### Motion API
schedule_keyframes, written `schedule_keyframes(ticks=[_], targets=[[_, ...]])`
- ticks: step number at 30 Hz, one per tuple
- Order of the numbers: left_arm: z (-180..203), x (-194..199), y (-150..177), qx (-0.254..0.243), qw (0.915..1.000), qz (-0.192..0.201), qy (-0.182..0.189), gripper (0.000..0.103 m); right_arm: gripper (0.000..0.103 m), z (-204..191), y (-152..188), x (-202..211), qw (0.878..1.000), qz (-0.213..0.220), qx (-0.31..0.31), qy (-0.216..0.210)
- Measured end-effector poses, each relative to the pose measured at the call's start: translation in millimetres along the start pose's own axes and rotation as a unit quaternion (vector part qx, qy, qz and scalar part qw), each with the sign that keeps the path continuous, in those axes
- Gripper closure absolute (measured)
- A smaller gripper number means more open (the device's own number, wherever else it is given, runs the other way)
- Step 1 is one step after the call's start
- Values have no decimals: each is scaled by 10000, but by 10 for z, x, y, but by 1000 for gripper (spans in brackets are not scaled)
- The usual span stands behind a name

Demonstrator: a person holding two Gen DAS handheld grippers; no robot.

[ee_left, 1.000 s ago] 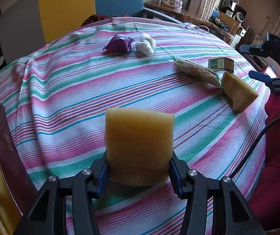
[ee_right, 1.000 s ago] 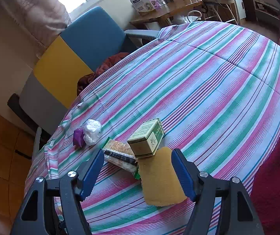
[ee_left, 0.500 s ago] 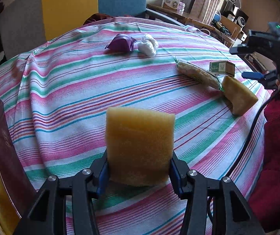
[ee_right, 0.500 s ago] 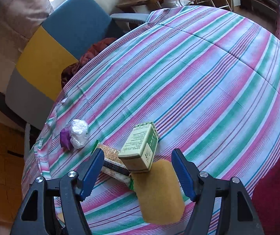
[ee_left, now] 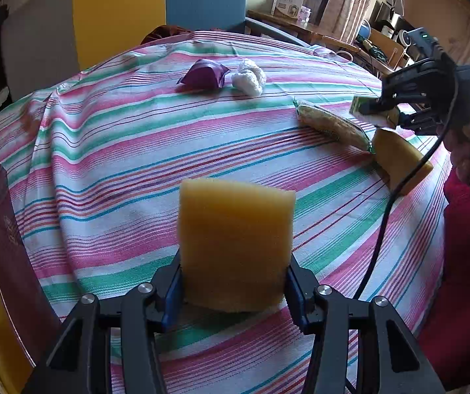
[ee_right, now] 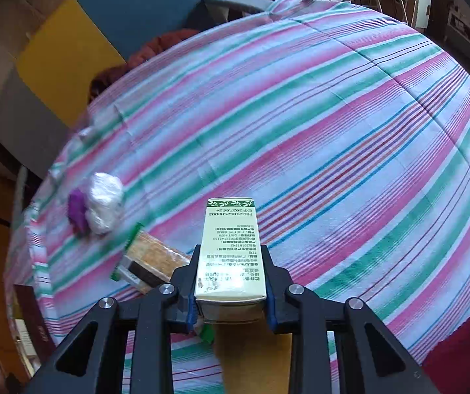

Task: Organize objects
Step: 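Carry the yellow sponge into the gold tray and open the left tool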

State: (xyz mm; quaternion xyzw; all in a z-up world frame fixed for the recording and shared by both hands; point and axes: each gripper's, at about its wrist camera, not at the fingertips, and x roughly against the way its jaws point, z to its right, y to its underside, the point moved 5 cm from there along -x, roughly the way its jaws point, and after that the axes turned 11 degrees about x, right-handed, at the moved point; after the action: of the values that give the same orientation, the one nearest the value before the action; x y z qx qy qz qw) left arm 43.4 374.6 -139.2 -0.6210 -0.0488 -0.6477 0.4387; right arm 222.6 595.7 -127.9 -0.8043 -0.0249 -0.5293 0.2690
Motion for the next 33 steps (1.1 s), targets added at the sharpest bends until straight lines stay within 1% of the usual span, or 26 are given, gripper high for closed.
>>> schedule_keyframes(ticks=[3,7,10,12,16,18,21,22,26,30,33], targets=[[-7,15,0,45,10000,15,24,50,74,-9,49,83,9995,237,-48,-223],[-25,123,-1,155,9999,53,0,51,74,-190,6,189,9974,550,426,-201],[-64,338,-7,227,9995,234,15,51,74,-341,-21,201,9952,625,751,-97],[-137,540,-32,394,9984,399,79,51,74,-382,11,257,9934,709,900,-79],[-401,919,-83,734,9946,730,69,51,74,-380,-8,334,9916,857,965,-52],[-632,1049,-83,1026,9916,788,11,51,74,-397,-27,346,9911,905,970,-74],[-1106,1173,-44,1563,9843,800,-175,51,74,-420,-30,369,9904,939,1009,-113],[-1323,1205,-29,1799,9799,805,-310,51,74,-433,-25,373,9901,942,1035,-125],[-1986,1230,35,2433,9652,707,-645,51,74,-481,-19,364,9891,953,1111,-159],[-2461,1166,51,2748,9532,612,-1097,51,74,-511,-17,380,9881,988,1164,-187],[-2685,1059,48,2849,9480,482,-1332,51,74,-511,-19,383,9880,995,1169,-197]])
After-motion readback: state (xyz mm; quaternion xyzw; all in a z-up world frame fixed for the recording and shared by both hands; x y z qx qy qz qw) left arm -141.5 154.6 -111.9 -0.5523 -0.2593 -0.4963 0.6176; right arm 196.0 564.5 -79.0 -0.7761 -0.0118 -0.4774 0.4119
